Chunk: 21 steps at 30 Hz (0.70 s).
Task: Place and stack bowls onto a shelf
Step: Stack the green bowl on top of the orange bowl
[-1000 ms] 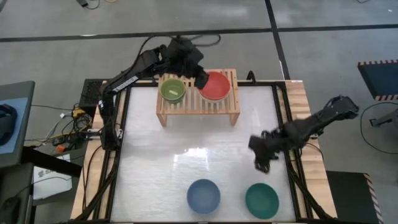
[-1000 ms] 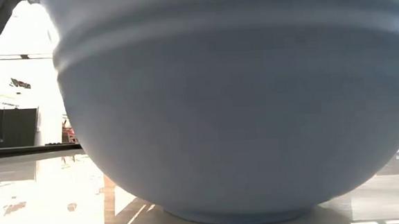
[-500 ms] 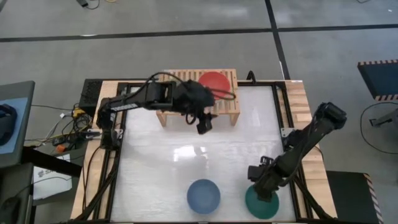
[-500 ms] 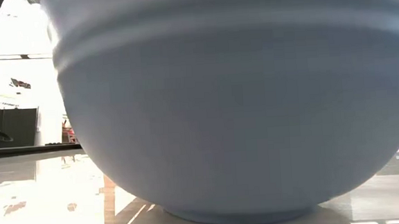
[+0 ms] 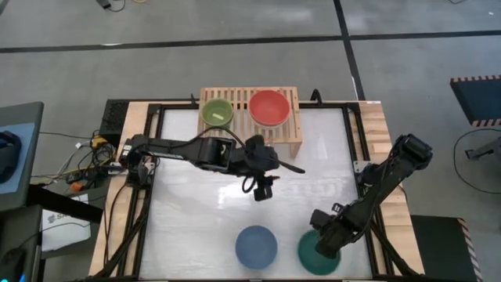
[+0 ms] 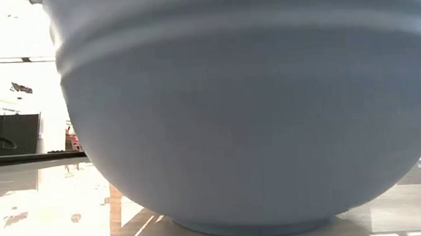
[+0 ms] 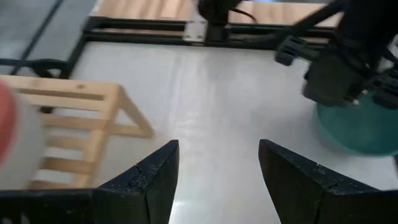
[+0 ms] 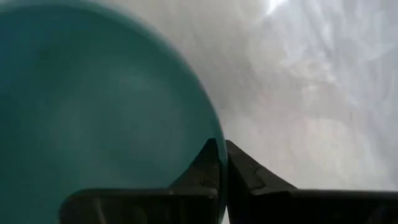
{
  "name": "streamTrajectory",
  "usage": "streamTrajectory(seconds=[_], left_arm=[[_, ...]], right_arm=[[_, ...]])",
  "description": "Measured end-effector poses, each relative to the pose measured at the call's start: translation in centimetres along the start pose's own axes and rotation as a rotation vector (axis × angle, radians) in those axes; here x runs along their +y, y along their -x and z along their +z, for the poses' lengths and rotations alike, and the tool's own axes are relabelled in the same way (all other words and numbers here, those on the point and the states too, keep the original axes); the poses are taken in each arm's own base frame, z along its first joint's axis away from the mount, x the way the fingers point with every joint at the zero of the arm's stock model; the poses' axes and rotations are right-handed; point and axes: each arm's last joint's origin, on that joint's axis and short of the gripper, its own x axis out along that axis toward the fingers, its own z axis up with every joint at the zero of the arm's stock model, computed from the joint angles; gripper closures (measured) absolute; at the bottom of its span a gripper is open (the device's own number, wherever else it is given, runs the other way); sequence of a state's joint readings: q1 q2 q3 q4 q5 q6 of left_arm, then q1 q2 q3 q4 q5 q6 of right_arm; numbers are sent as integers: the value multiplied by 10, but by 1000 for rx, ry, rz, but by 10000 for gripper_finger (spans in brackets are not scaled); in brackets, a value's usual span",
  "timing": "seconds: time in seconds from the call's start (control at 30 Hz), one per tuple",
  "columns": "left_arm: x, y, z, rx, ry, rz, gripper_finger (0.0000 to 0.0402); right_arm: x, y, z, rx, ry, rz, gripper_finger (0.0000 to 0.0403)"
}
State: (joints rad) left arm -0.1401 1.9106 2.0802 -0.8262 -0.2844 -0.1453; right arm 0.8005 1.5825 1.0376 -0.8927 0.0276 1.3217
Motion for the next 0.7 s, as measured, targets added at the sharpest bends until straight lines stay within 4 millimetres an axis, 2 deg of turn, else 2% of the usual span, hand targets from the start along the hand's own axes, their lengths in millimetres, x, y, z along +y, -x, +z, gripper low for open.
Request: streamTrajectory(seconds=[0.13,0.23,0.43,0.57,0.7], left_arm=[[-7,-11,-5,-22,37,-69,196],[-10,-17,-6,-52,57,-115,196],[-4,-35,-8,-125,136,-129,196],[3,-53,-22,-121,199,-127,196],[8,-62,-31,-59,218,-196,196]], right_arm=[[-9,19,3,-79,-108,21,374],[-20,33,14,-102,-187,-39,377],[-40,69,53,-139,-315,-220,378],[-49,97,82,-252,-361,-221,367],[-50,123,97,-407,-310,-208,373]])
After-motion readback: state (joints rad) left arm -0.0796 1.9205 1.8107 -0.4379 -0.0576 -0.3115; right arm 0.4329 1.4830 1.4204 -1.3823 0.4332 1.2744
